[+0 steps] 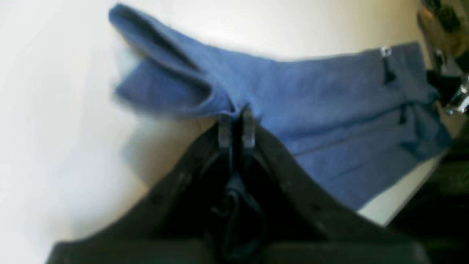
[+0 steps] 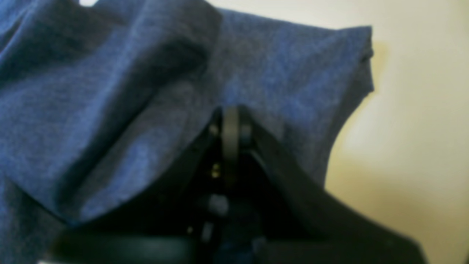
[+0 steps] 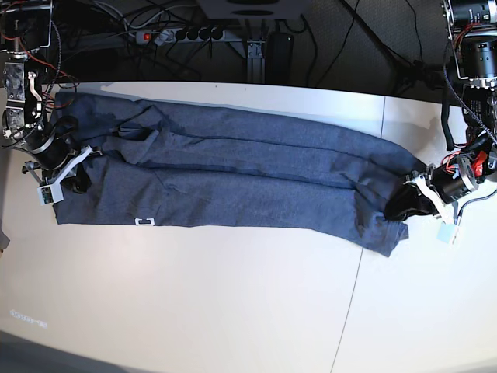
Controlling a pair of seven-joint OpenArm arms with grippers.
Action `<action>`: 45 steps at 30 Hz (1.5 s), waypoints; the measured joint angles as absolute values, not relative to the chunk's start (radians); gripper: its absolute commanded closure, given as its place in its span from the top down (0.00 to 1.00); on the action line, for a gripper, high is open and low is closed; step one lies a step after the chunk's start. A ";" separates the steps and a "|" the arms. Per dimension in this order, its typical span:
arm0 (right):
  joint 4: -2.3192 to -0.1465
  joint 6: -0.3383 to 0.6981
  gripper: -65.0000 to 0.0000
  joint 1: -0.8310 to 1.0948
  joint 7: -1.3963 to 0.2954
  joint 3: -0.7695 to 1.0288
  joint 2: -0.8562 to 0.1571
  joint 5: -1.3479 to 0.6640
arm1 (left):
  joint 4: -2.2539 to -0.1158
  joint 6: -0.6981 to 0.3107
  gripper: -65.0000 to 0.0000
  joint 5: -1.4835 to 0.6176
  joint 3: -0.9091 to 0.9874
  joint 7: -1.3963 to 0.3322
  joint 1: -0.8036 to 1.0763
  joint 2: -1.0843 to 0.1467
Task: Fold the T-shirt properly
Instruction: 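Fold the grasped strip end over onto the middle with the left gripper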
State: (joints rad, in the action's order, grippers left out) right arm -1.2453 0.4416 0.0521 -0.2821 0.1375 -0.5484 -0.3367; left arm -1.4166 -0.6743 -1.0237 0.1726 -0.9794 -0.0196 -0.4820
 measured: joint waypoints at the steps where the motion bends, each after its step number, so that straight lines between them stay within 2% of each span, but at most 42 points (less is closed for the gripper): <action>1: -1.245 0.442 0.00 0.052 -0.282 0.138 -0.548 -0.337 | -1.443 -0.674 0.00 -1.010 0.173 -0.979 -0.019 -0.481; 8: -1.245 0.442 0.00 0.052 -0.283 0.138 -0.548 -0.337 | -1.557 -0.674 0.00 -1.000 0.174 -0.981 0.028 -0.440; 16: -1.245 0.442 0.00 0.050 -0.286 0.138 -0.548 -0.337 | -1.776 -0.675 0.00 -0.947 0.168 -0.987 0.141 -0.273; 21: -1.245 0.442 0.00 0.050 -0.286 0.138 -0.548 -0.337 | -1.847 -0.672 0.00 -0.844 0.052 -0.966 0.147 -0.221; 27: -1.245 0.442 0.00 0.050 -0.286 0.138 -0.548 -0.337 | -1.847 -0.603 0.00 -0.624 -0.153 -0.889 0.147 -0.131; 32: -1.245 0.442 0.00 0.050 -0.286 0.138 -0.548 -0.338 | -1.831 -0.534 0.00 -0.408 -0.240 -0.828 0.143 -0.009; 37: -1.245 0.442 0.00 0.050 -0.286 0.138 -0.548 -0.340 | -1.721 -0.425 0.00 -0.191 -0.328 -0.791 0.125 0.051; 41: -1.245 0.442 0.00 0.050 -0.286 0.138 -0.548 -0.340 | -1.661 -0.294 0.00 -0.059 -0.419 -0.787 0.076 0.070; 45: -1.245 0.442 0.00 0.050 -0.286 0.138 -0.548 -0.341 | -1.647 -0.218 0.00 -0.017 -0.497 -0.785 0.058 0.082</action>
State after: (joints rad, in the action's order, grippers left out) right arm -1.2449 0.4416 0.0498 -0.2855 0.1375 -0.5484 -0.3408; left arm -1.6470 -0.2176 -0.0166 -0.4973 -0.7853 0.0578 0.0818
